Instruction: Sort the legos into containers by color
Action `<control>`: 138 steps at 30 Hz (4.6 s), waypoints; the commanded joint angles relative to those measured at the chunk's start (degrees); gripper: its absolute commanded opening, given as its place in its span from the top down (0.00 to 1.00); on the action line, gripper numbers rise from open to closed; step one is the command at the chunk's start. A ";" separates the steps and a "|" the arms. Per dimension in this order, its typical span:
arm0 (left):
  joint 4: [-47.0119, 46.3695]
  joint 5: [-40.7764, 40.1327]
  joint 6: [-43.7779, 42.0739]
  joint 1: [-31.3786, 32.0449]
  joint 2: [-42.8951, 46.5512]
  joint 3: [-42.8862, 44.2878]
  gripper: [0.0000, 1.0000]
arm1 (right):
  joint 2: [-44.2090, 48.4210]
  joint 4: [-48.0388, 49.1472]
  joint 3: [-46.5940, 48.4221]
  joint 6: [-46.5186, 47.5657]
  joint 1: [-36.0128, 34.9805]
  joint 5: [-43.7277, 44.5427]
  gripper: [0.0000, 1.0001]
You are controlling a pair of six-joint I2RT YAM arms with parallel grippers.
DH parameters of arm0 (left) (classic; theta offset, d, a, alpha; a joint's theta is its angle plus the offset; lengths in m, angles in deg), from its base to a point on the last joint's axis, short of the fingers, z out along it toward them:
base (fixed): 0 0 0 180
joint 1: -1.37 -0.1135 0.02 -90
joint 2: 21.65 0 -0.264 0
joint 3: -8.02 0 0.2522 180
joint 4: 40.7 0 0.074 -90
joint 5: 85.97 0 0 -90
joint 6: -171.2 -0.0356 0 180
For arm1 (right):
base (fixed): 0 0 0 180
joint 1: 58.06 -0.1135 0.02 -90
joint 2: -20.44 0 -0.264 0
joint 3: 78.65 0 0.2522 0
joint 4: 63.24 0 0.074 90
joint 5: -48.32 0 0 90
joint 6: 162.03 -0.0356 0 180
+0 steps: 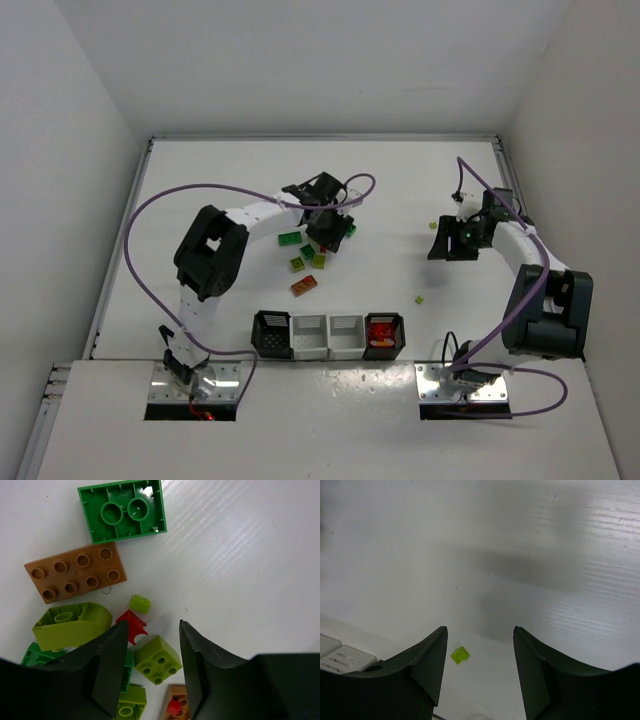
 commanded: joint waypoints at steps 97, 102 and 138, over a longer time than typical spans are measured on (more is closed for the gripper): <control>-3.80 12.83 -15.33 21.65 34.14 -20.06 0.94 | 1.27 1.12 -0.59 0.76 0.16 -0.98 0.44; -3.80 14.06 -13.31 26.15 32.57 -18.57 0.94 | 0.75 1.12 -0.59 0.76 0.16 -0.98 0.44; -5.74 -1.40 -6.55 29.86 26.84 -10.49 0.22 | 2.42 2.70 -1.11 0.23 0.69 0.61 0.46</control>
